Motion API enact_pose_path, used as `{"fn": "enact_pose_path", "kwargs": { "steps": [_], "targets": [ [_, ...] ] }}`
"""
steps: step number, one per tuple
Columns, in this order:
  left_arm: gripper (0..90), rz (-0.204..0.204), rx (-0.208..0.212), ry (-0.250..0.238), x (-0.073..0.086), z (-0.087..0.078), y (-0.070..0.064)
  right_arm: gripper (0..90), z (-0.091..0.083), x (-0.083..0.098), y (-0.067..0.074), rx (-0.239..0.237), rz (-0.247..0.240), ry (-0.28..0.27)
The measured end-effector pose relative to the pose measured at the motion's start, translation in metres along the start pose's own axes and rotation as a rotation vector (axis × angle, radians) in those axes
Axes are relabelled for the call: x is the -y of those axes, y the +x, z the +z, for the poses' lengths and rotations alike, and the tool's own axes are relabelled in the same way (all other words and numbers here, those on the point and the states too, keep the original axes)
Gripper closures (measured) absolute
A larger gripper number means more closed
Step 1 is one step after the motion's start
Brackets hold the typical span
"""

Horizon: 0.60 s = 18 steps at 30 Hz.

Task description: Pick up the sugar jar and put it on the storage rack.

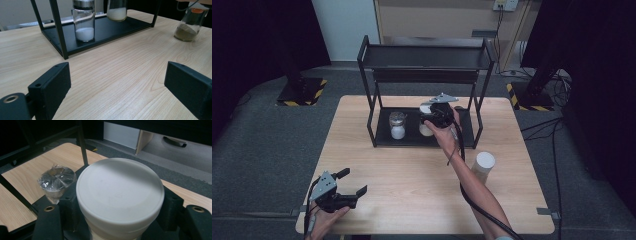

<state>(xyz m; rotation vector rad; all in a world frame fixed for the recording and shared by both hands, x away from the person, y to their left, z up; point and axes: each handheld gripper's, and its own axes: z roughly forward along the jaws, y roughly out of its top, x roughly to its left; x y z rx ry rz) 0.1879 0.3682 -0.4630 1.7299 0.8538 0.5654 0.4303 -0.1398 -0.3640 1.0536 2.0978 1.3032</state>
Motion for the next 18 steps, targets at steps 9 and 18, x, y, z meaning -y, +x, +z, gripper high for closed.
{"fn": "enact_pose_path", "kwargs": {
  "steps": [9, 18],
  "targets": [
    [6.1, -0.001, -0.001, -0.003, 0.000, -0.001, 0.000, 33.7, 0.015, 0.009, 0.002, -0.003, 0.005, 0.017],
    [6.2, 0.001, -0.001, -0.005, 0.001, -0.001, 0.000, 33.6, 0.024, 0.016, 0.001, 0.003, 0.013, 0.028]
  ]
}}
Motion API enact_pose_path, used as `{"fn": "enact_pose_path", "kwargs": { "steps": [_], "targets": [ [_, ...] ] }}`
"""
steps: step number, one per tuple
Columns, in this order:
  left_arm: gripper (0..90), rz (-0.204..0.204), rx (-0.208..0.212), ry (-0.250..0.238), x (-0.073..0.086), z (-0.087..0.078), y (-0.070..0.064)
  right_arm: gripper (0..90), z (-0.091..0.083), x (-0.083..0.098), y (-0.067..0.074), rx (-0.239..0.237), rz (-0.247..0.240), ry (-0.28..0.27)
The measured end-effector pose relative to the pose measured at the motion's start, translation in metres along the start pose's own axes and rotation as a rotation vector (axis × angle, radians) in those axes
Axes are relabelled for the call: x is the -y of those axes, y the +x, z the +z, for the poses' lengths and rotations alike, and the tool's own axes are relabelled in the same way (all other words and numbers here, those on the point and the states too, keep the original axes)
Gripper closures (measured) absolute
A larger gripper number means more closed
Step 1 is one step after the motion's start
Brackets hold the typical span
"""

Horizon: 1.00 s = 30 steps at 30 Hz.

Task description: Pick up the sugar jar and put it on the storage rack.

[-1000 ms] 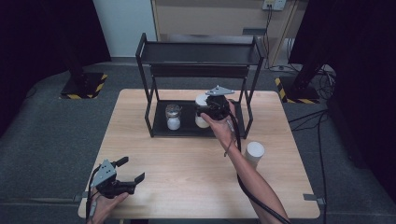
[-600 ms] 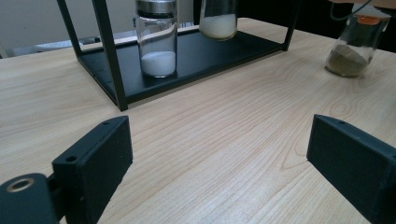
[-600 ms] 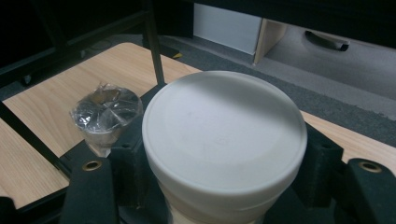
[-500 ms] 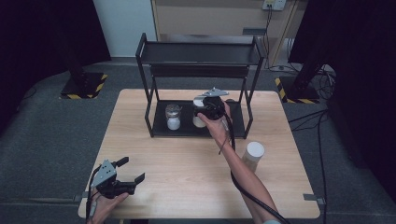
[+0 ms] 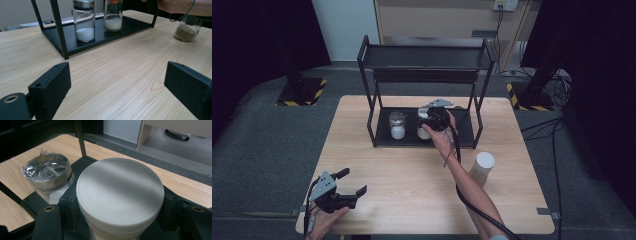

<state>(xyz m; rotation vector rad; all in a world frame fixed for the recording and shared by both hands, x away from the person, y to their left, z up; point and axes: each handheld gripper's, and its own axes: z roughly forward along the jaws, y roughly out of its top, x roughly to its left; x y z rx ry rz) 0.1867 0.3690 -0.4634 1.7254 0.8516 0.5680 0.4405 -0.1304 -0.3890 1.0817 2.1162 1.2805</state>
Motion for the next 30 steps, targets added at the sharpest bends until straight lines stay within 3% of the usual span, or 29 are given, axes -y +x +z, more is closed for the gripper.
{"fn": "enact_pose_path", "kwargs": {
  "steps": [12, 16, 20, 30],
  "targets": [
    [6.4, 0.004, 0.002, 0.001, 0.000, 0.000, 0.000, 32.9, 0.001, 0.007, 0.002, 0.003, 0.003, -0.008],
    [6.4, 0.006, 0.002, 0.002, 0.000, 0.000, 0.000, 24.5, -0.003, 0.010, 0.001, 0.001, 0.019, -0.039],
    [6.4, 0.006, 0.003, 0.003, 0.000, 0.000, 0.000, 15.2, -0.018, 0.003, 0.000, -0.002, 0.021, -0.077],
    [6.3, 0.009, 0.005, 0.006, -0.001, 0.001, -0.001, 10.2, -0.068, -0.020, 0.002, -0.058, -0.057, -0.133]
  ]
}}
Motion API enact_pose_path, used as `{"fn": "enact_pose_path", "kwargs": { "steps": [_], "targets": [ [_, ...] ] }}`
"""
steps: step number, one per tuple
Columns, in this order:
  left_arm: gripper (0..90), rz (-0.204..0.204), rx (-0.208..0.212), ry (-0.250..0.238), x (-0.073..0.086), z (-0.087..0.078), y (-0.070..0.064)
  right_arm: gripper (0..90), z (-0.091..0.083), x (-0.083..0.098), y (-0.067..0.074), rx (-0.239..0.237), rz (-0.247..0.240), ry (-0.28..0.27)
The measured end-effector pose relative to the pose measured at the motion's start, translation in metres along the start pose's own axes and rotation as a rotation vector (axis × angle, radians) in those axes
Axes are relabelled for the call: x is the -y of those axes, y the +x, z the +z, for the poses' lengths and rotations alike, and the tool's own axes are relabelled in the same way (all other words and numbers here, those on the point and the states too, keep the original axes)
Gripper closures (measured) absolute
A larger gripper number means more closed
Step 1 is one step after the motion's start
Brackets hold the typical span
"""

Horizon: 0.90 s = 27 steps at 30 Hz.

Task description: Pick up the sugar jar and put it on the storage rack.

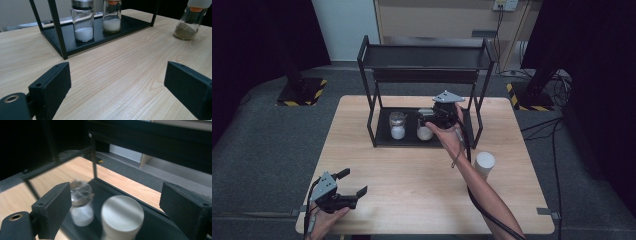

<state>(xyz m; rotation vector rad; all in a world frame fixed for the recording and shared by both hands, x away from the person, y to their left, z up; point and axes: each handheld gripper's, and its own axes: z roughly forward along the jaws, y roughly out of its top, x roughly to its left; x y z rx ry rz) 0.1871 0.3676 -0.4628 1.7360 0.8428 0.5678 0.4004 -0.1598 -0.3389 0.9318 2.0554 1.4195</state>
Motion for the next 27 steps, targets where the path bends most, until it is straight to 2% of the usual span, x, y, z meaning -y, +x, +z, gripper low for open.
{"fn": "enact_pose_path", "kwargs": {
  "steps": [8, 14, 15, 16, 22, 27],
  "targets": [
    [6.3, 0.005, 0.003, 0.003, -0.001, 0.000, 0.000, 9.6, -0.042, -0.015, 0.000, -0.058, -0.050, -0.031],
    [6.3, 0.006, 0.005, 0.004, -0.001, 0.001, 0.000, 9.1, -0.077, -0.018, -0.001, -0.079, -0.089, -0.055],
    [6.3, 0.006, 0.006, 0.006, -0.001, 0.001, 0.000, 9.1, -0.077, -0.018, -0.001, -0.079, -0.089, -0.055],
    [6.3, 0.007, 0.005, 0.006, -0.001, 0.001, -0.001, 8.8, -0.088, -0.018, -0.002, -0.090, -0.090, -0.062],
    [6.3, 0.008, 0.004, 0.006, -0.001, 0.001, -0.001, 8.7, -0.120, -0.008, -0.006, -0.112, -0.088, -0.085],
    [6.3, 0.010, 0.003, 0.010, -0.002, 0.001, -0.001, 8.6, -0.146, 0.003, -0.009, -0.112, -0.091, -0.100]
  ]
}}
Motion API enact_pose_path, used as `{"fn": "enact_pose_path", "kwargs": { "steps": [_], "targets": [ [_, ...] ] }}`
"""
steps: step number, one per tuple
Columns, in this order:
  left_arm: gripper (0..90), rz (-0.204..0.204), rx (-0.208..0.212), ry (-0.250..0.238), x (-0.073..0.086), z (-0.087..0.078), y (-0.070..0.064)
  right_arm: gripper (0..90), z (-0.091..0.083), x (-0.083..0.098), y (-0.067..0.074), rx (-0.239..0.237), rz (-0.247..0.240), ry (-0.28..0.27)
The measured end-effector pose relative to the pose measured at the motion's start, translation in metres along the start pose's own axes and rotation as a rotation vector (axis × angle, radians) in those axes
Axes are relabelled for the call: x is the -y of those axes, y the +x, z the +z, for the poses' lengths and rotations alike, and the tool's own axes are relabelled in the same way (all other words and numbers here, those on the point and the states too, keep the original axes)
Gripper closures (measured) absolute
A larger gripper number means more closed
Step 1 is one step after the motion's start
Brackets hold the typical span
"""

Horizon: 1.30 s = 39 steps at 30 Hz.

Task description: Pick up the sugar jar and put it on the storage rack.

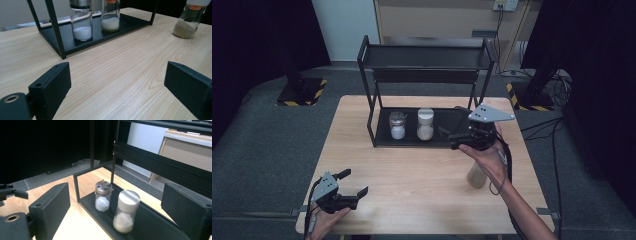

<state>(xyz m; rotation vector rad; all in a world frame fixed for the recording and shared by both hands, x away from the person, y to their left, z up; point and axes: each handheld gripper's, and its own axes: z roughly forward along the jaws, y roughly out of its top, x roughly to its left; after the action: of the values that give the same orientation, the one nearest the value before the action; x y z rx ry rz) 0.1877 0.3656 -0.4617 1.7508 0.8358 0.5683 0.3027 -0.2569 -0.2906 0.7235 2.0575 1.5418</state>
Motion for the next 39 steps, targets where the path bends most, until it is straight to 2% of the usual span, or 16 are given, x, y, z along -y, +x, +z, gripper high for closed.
{"fn": "enact_pose_path", "kwargs": {
  "steps": [10, 18, 27, 34, 39],
  "targets": [
    [6.3, 0.002, 0.000, 0.001, 0.000, 0.000, 0.000, 8.1, -0.054, 0.025, 0.003, 0.031, 0.023, -0.031],
    [6.3, 0.004, 0.000, 0.001, -0.001, 0.000, -0.001, 7.0, -0.085, 0.064, 0.006, 0.084, 0.062, -0.019],
    [6.3, 0.010, 0.009, 0.000, -0.001, 0.000, -0.001, 6.2, -0.103, 0.098, 0.010, 0.133, 0.107, -0.003],
    [6.2, 0.011, 0.009, -0.002, -0.001, 0.000, -0.001, 5.6, -0.114, 0.124, 0.016, 0.207, 0.132, 0.026],
    [6.2, 0.013, 0.011, 0.002, -0.001, 0.001, -0.001, 5.7, -0.120, 0.141, 0.017, 0.231, 0.162, 0.030]
  ]
}}
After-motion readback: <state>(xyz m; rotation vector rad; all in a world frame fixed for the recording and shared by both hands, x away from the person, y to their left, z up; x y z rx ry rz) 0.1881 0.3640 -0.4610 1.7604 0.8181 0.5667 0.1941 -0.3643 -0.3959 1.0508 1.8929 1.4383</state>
